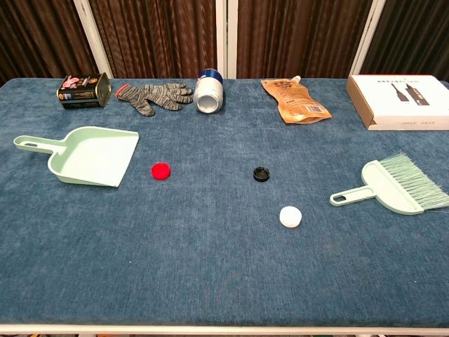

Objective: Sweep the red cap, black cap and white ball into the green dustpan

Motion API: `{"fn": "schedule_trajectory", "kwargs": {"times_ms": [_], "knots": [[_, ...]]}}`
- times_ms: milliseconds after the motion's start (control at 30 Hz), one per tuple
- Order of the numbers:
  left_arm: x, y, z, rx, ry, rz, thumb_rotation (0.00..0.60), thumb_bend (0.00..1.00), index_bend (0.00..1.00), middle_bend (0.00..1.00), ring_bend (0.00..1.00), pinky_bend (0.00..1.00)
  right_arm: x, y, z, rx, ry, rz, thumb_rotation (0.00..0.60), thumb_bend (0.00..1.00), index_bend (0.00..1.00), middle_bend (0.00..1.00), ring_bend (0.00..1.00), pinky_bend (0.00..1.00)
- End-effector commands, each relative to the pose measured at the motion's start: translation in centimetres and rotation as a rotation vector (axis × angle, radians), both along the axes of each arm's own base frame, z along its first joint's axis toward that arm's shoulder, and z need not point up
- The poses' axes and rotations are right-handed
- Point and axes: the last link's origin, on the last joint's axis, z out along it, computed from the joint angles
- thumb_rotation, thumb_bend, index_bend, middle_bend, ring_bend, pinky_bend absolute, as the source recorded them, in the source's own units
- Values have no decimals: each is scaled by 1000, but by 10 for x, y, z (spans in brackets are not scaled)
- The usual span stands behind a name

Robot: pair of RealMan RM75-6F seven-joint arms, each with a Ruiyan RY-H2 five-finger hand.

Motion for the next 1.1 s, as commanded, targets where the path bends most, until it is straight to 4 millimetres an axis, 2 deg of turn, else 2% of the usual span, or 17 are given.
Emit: {"fn": "schedule_trajectory", "kwargs": {"times_ms": [33,167,367,467,567,733,900,1100], "knots": [[0,0,0,-6,2,3,600,102,279,290,185,174,0,0,-1,3,-2,-1,600,273,192,304,70,121],[0,0,0,-20,4,6,600,102,278,290,185,174,1,-1,-4,25,-9,5,600,273,192,304,70,121],[3,2,-1,-26,-5,-6,600,102,278,290,185,174,19,-22,-19,129,29,98,600,262,192,312,70,121],[2,1,-2,-33,-5,-7,600,102,278,290,185,174,32,-41,-31,188,104,154,600,158,209,322,70,121],[2,0,-2,-34,-5,-6,600,102,278,290,185,174,46,-61,-48,255,207,210,600,85,282,341,79,121],[1,-1,-2,-31,-12,-2,600,102,278,290,185,174,67,-89,-87,340,374,298,600,73,359,360,85,121],[-2,-1,-2,-29,-17,2,600,102,278,290,185,174,80,-101,-128,409,449,361,600,95,396,360,96,121],[-4,2,-3,-28,-23,1,600,102,278,290,185,174,83,-106,-160,433,525,400,600,107,415,361,105,121]]}}
